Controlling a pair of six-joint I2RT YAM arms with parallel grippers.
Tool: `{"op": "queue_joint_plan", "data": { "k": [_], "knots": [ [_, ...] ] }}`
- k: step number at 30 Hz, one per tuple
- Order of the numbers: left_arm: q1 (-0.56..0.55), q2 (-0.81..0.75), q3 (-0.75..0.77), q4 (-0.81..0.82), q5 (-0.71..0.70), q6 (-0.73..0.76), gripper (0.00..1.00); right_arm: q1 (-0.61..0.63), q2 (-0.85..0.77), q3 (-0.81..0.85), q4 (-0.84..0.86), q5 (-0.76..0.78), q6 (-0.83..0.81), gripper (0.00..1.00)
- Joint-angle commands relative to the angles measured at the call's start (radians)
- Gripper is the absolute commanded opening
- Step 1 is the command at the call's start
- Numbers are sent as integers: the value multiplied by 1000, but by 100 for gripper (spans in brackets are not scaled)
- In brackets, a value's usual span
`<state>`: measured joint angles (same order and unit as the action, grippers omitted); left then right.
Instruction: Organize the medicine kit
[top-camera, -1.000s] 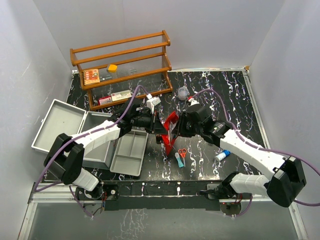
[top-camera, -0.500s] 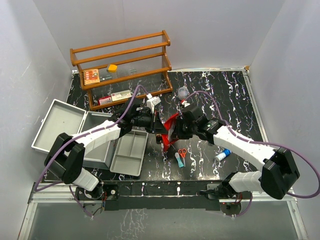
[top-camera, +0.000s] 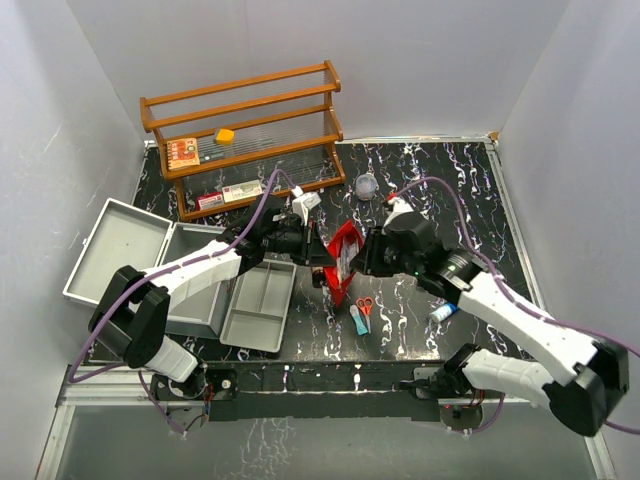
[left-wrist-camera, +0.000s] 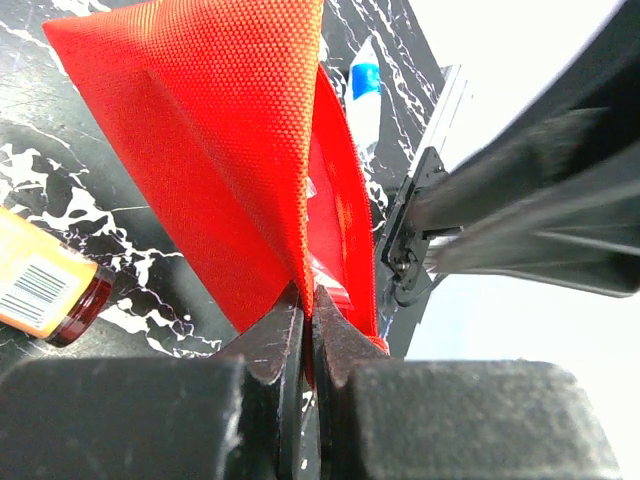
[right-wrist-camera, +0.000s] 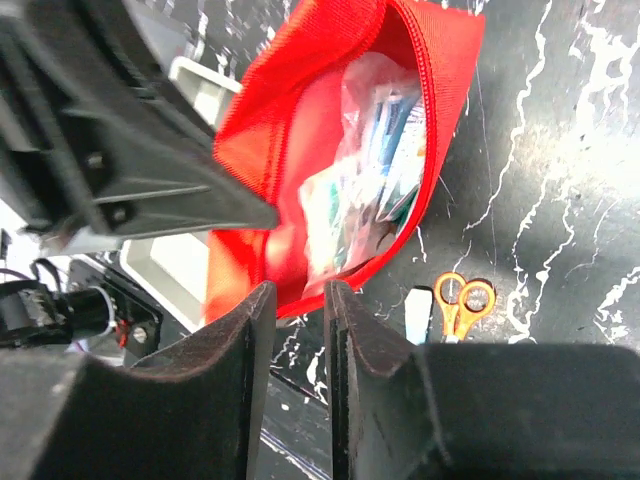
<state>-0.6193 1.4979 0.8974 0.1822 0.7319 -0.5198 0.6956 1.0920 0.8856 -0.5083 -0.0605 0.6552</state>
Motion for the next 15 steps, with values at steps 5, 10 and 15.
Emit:
{"op": "queue_joint_plan", "data": {
  "k": [5,10,15],
  "knots": [
    [-3,-25,15,14,-73,-1,0,1,-175,-13,-159,149,57,31],
    [-3,-59,14,16,-97,0,0,1,-232,-100,-212,254,89,31],
    [-3,-112,10,-10,-146,26,0,4,-199,-177,-184,217,99,34]
  ]
}}
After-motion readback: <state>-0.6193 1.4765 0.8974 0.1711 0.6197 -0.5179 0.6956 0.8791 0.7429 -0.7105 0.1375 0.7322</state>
